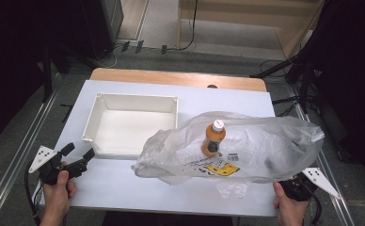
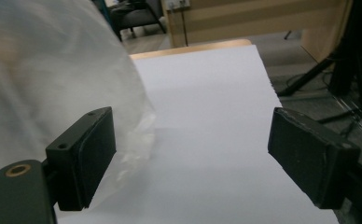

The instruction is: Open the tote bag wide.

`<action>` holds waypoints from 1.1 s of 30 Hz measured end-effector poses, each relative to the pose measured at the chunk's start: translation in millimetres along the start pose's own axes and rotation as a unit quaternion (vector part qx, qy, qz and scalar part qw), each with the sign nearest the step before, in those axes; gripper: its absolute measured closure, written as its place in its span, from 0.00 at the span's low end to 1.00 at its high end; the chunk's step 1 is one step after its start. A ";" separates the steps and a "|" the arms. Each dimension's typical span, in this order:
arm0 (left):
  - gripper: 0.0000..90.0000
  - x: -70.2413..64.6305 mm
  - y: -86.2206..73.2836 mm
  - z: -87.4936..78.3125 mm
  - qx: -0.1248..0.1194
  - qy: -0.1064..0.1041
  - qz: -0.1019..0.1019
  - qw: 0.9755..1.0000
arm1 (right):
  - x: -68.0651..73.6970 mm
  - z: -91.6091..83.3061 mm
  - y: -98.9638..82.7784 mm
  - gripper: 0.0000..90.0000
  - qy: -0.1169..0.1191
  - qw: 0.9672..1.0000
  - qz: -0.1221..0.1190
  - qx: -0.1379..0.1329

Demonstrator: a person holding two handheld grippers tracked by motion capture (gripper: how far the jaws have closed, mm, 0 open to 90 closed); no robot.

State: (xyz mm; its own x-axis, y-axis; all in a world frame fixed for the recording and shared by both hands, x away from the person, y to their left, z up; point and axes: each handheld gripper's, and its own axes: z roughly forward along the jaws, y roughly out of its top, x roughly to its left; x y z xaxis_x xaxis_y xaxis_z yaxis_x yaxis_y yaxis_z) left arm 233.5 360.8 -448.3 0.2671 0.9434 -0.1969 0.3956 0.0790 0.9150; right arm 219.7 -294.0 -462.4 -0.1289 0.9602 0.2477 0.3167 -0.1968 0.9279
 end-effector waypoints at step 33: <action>0.18 -86.7 44.0 -18.9 -0.060 -0.139 0.052 0.987 | 92.7 8.9 82.7 1.00 0.160 0.979 -0.046 -0.119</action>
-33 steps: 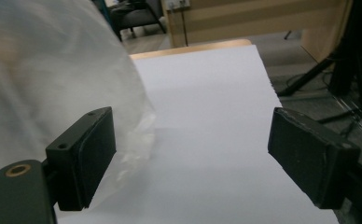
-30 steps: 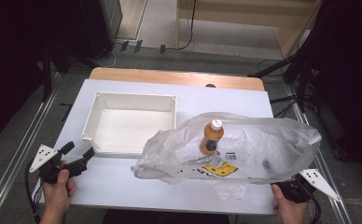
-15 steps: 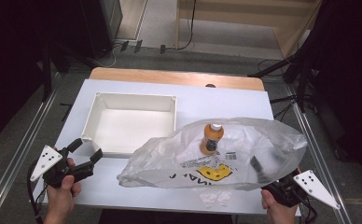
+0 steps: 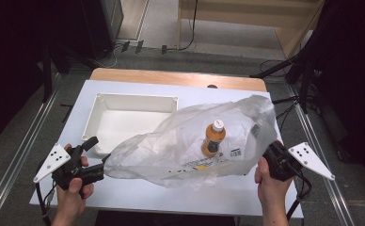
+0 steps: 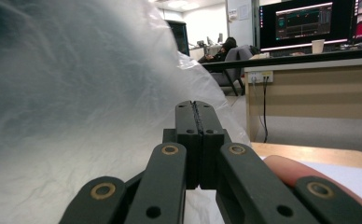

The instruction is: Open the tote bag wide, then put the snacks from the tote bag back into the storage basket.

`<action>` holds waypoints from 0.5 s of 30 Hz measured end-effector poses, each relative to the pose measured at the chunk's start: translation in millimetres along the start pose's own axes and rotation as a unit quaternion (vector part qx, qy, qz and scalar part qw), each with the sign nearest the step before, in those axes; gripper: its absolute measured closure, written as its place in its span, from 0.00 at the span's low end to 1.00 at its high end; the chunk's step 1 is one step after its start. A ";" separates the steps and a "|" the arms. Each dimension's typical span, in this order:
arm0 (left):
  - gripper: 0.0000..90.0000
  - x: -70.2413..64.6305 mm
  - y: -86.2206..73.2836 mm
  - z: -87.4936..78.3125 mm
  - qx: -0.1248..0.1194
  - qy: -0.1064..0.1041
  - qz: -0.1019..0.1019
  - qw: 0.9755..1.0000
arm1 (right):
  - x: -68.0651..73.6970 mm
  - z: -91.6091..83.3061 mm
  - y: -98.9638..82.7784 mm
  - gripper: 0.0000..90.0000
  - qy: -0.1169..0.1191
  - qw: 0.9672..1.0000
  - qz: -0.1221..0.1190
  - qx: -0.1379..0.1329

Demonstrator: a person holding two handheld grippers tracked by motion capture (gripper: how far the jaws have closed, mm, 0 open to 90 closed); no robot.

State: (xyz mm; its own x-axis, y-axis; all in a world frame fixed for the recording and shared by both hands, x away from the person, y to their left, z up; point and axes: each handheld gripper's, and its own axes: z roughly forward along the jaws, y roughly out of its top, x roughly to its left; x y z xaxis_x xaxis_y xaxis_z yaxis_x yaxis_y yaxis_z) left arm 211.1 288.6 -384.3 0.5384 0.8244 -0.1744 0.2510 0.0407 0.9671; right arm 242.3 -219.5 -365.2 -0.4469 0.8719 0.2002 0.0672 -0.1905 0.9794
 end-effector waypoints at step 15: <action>0.18 -27.4 -30.7 28.1 0.052 -0.106 0.034 0.992 | -5.9 20.0 -7.0 1.00 -0.013 1.000 0.026 0.003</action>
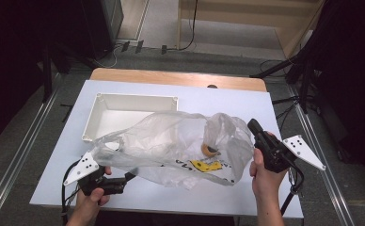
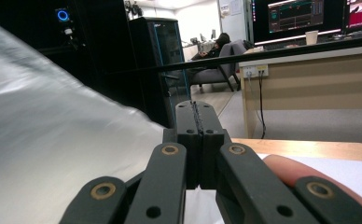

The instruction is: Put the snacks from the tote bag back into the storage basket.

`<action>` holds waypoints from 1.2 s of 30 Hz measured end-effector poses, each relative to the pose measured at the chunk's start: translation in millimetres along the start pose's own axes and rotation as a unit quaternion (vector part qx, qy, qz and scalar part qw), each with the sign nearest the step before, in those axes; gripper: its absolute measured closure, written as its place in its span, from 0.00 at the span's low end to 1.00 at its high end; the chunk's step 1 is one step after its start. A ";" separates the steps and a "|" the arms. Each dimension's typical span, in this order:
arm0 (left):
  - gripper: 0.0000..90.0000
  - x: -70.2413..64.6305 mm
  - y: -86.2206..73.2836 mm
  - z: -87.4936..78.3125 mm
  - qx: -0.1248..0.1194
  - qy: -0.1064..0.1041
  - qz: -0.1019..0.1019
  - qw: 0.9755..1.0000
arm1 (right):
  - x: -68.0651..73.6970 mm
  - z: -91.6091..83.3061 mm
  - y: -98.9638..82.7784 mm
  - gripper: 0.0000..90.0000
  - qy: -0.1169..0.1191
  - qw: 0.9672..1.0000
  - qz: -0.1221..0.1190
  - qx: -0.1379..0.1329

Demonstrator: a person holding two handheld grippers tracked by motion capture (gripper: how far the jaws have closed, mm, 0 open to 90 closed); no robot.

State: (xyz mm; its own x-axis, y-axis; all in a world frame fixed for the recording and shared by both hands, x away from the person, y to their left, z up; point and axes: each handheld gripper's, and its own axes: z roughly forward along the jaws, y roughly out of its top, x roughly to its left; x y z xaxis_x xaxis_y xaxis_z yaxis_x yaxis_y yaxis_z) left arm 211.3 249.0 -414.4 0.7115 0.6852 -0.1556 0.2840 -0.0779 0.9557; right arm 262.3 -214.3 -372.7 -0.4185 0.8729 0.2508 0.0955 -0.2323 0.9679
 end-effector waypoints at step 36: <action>1.00 -15.6 55.9 108.9 0.053 -0.023 -0.020 0.998 | 11.8 -80.6 23.9 0.55 -0.008 0.999 -0.028 0.018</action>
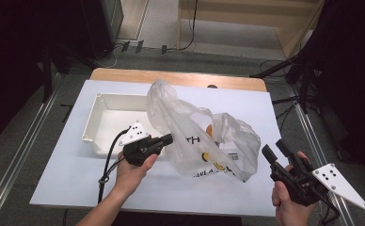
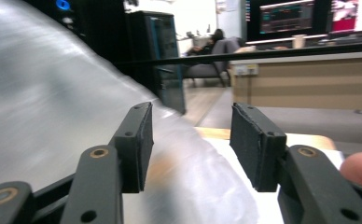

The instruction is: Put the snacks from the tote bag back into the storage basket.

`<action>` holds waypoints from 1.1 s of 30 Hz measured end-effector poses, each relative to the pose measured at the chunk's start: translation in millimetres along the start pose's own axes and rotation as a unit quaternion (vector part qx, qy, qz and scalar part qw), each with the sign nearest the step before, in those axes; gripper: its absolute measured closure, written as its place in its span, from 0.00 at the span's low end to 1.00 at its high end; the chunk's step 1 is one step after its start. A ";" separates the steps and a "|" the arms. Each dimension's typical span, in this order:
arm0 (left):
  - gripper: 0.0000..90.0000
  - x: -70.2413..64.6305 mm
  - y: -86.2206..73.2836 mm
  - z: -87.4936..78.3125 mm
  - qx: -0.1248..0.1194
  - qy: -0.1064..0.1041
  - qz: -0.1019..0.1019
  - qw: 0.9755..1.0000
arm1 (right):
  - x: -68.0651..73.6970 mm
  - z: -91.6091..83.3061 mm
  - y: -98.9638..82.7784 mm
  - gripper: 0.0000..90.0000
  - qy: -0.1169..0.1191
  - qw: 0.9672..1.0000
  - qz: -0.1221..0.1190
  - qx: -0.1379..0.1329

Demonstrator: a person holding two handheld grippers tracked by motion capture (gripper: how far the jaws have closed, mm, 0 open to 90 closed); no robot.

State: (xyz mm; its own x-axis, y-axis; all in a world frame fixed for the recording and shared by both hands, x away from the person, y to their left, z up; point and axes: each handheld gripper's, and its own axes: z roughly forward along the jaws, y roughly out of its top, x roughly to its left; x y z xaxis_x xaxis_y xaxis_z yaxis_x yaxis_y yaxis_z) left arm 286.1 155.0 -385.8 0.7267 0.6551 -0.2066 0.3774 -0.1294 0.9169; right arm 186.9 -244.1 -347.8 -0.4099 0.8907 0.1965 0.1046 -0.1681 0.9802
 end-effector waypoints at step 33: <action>1.00 14.2 -13.8 8.1 0.037 0.007 -0.027 0.999 | 37.6 47.9 -37.8 0.93 0.018 0.998 -0.030 0.057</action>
State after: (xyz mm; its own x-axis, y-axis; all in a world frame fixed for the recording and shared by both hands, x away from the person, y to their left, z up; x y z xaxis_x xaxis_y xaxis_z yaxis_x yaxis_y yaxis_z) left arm 295.9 160.1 -404.2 0.6957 0.6733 -0.2504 0.4587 -0.1481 0.8762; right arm 210.9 -184.0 -378.6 -0.4513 0.8813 0.1400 0.1806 -0.0634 0.9815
